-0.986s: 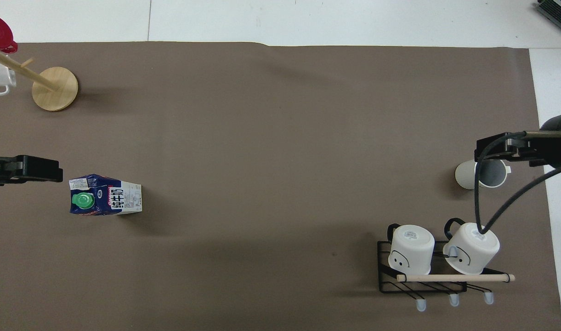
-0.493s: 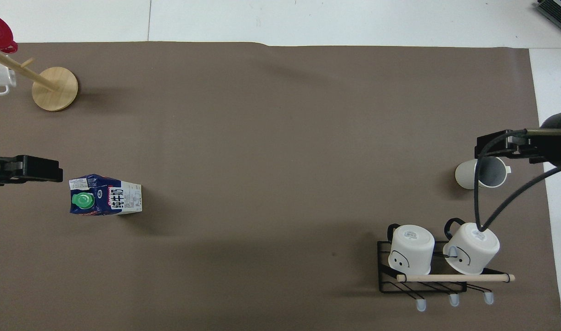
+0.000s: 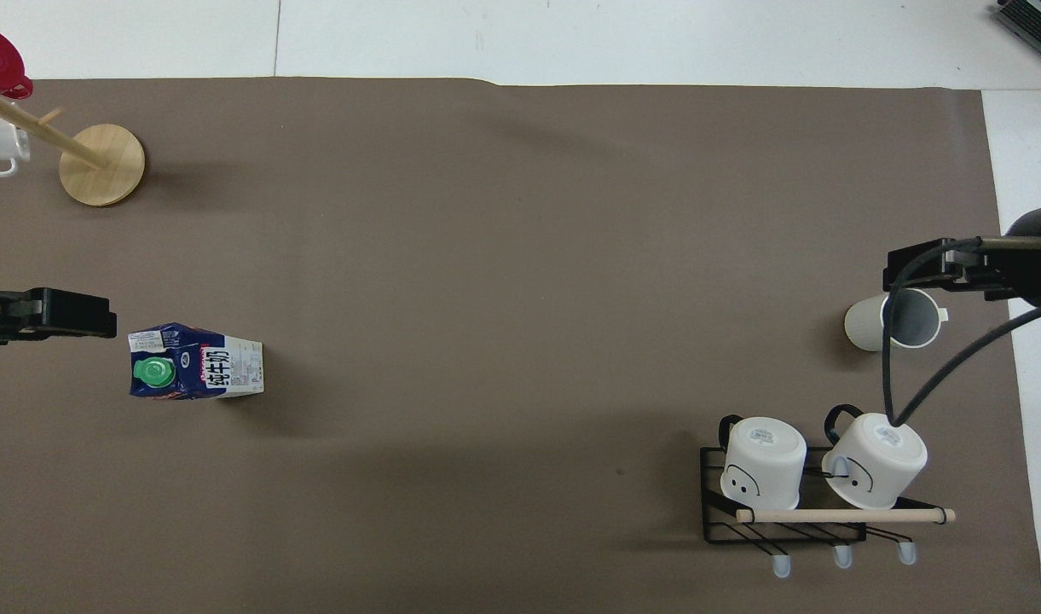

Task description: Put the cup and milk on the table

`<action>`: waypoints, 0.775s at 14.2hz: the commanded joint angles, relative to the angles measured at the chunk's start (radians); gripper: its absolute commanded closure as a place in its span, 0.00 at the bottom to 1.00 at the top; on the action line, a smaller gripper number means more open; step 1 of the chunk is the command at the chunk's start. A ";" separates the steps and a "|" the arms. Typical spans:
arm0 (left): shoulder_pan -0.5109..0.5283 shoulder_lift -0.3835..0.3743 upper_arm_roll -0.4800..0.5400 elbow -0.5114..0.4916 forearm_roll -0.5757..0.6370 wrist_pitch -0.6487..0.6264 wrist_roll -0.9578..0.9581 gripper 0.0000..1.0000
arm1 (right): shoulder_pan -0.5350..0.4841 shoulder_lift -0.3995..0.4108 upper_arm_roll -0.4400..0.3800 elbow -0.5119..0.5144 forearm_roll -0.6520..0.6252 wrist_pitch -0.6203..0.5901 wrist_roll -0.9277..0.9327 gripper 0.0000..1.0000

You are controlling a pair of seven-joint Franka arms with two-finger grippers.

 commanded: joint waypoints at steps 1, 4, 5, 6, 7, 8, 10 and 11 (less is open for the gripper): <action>0.011 0.006 -0.006 0.017 0.006 -0.021 -0.007 0.00 | -0.017 -0.015 0.003 -0.025 0.019 0.030 -0.024 0.00; 0.011 0.006 -0.006 0.017 0.006 -0.021 -0.007 0.00 | -0.023 -0.013 0.003 -0.022 0.018 0.030 -0.018 0.00; 0.011 0.006 -0.006 0.017 0.006 -0.021 -0.007 0.00 | -0.026 -0.013 0.003 -0.022 0.019 0.030 -0.018 0.00; 0.011 0.006 -0.006 0.017 0.008 -0.021 -0.007 0.00 | -0.027 -0.013 0.003 -0.022 0.018 0.031 -0.018 0.00; 0.011 0.006 -0.006 0.017 0.006 -0.021 -0.006 0.00 | -0.027 -0.013 0.003 -0.023 0.019 0.031 -0.018 0.00; 0.011 0.006 -0.006 0.017 0.006 -0.021 -0.007 0.00 | -0.027 -0.013 0.003 -0.025 0.018 0.033 -0.021 0.00; 0.011 0.006 -0.006 0.017 0.008 -0.021 -0.007 0.00 | -0.030 -0.013 0.002 -0.028 0.019 0.045 -0.021 0.00; 0.011 0.006 -0.006 0.017 0.006 -0.021 -0.007 0.00 | -0.041 -0.015 0.002 -0.029 0.018 0.045 -0.022 0.00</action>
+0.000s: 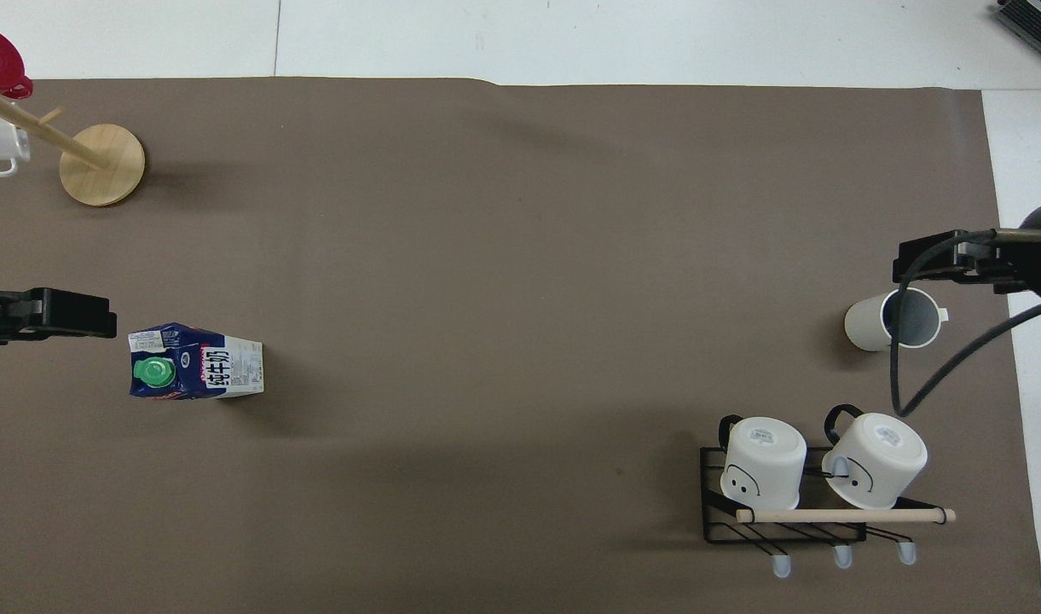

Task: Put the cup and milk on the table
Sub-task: 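Grasp the dark mug by its rim with the right gripper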

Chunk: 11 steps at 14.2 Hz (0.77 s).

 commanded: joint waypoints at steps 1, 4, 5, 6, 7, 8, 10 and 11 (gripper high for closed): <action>0.011 0.006 -0.006 0.017 0.006 -0.021 -0.007 0.00 | -0.040 -0.015 0.004 -0.033 0.018 0.025 -0.027 0.00; 0.011 0.006 -0.006 0.017 0.006 -0.021 -0.007 0.00 | -0.076 -0.015 0.004 -0.068 0.018 0.050 -0.035 0.00; 0.011 0.006 -0.006 0.017 0.006 -0.021 -0.007 0.00 | -0.094 -0.018 0.004 -0.088 0.015 0.070 -0.036 0.00; 0.011 0.006 -0.006 0.017 0.006 -0.021 -0.007 0.00 | -0.115 -0.018 0.004 -0.113 0.013 0.083 -0.044 0.00; 0.011 0.006 -0.006 0.017 0.006 -0.021 -0.007 0.00 | -0.140 -0.018 0.004 -0.139 0.013 0.106 -0.067 0.00; 0.011 0.006 -0.006 0.017 0.008 -0.021 -0.007 0.00 | -0.157 -0.018 0.004 -0.166 0.013 0.132 -0.087 0.00; 0.011 0.006 -0.006 0.017 0.008 -0.021 -0.007 0.00 | -0.189 -0.016 0.004 -0.217 0.013 0.182 -0.095 0.00; 0.011 0.006 -0.006 0.017 0.006 -0.021 -0.007 0.00 | -0.209 -0.013 0.004 -0.251 0.010 0.211 -0.105 0.00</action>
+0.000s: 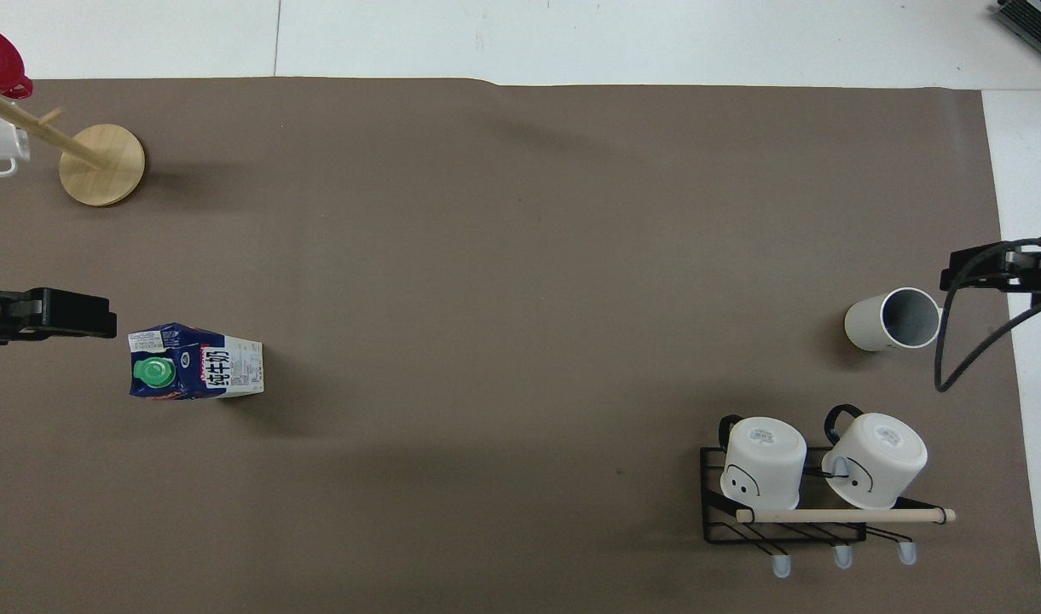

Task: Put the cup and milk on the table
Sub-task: 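Grasp the dark mug by its rim with the right gripper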

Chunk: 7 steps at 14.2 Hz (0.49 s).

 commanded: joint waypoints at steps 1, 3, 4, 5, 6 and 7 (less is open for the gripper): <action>0.011 0.006 -0.006 0.017 0.006 -0.020 -0.007 0.00 | -0.063 -0.018 0.007 -0.116 0.010 0.095 -0.052 0.00; 0.011 0.006 -0.006 0.017 0.006 -0.020 -0.007 0.00 | -0.083 -0.016 0.007 -0.185 0.010 0.170 -0.066 0.00; 0.011 0.006 -0.006 0.017 0.006 -0.020 -0.007 0.00 | -0.098 -0.007 0.007 -0.212 0.010 0.210 -0.066 0.00; 0.011 0.006 -0.006 0.017 0.008 -0.020 -0.007 0.00 | -0.113 0.005 0.007 -0.235 0.010 0.251 -0.066 0.00; 0.011 0.006 -0.006 0.017 0.006 -0.020 -0.007 0.00 | -0.123 0.011 0.007 -0.251 0.010 0.282 -0.066 0.00; 0.011 0.006 -0.006 0.017 0.006 -0.020 -0.007 0.00 | -0.123 0.026 0.007 -0.257 0.010 0.300 -0.066 0.00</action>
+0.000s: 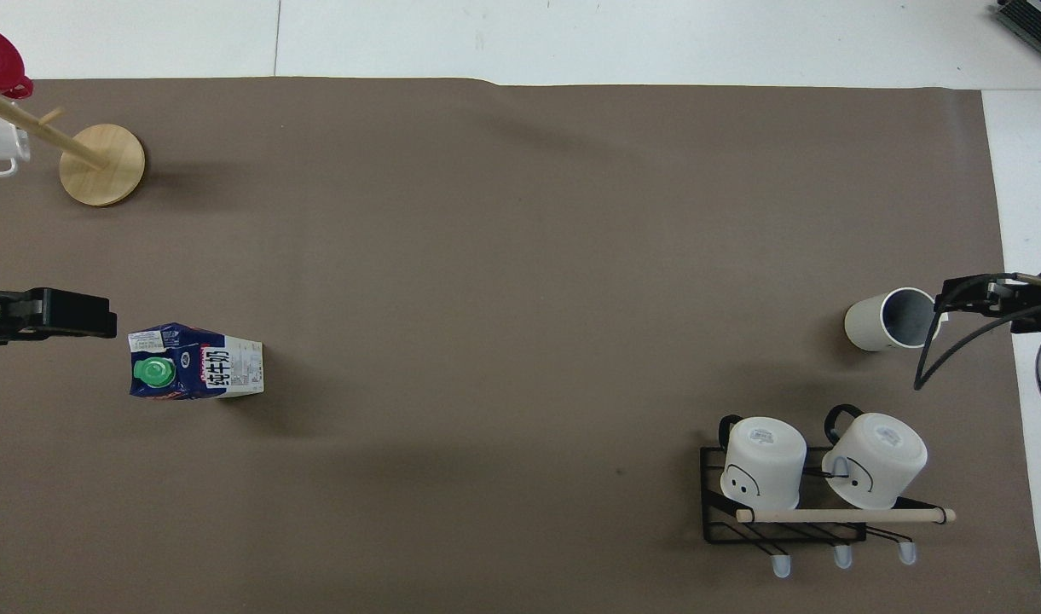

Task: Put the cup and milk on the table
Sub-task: 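Grasp the dark mug by its rim with the right gripper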

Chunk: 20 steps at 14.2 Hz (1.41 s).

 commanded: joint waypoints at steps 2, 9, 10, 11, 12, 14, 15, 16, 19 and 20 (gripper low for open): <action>0.011 0.006 -0.006 0.017 0.006 -0.020 -0.007 0.00 | -0.028 0.032 0.009 -0.044 0.010 0.086 -0.024 0.00; 0.011 0.006 -0.006 0.017 0.006 -0.020 -0.007 0.00 | -0.065 0.092 0.007 -0.092 0.010 0.196 -0.011 0.00; 0.011 0.006 -0.006 0.017 0.008 -0.020 -0.007 0.00 | -0.065 0.092 0.007 -0.107 0.010 0.227 -0.011 0.00; 0.011 0.006 -0.006 0.017 0.008 -0.020 -0.007 0.00 | -0.065 0.098 0.007 -0.118 0.010 0.245 -0.011 0.00; 0.011 0.006 -0.006 0.017 0.006 -0.020 -0.007 0.00 | -0.066 0.108 0.007 -0.126 0.010 0.255 -0.011 0.00; 0.011 0.006 -0.006 0.017 0.006 -0.020 -0.007 0.00 | -0.066 0.131 0.009 -0.129 0.010 0.258 -0.011 0.00; 0.011 0.006 -0.006 0.017 0.006 -0.020 -0.007 0.00 | -0.066 0.139 0.007 -0.130 0.010 0.258 -0.011 0.00; 0.011 0.006 -0.006 0.017 0.006 -0.020 -0.007 0.00 | -0.066 0.144 0.009 -0.130 0.010 0.258 -0.011 0.00; 0.011 0.006 -0.006 0.017 0.006 -0.020 -0.007 0.00 | -0.069 0.148 0.007 -0.143 0.010 0.273 -0.020 0.16; 0.011 0.006 -0.006 0.017 0.006 -0.020 -0.007 0.00 | -0.069 0.148 0.009 -0.143 0.010 0.273 -0.022 0.34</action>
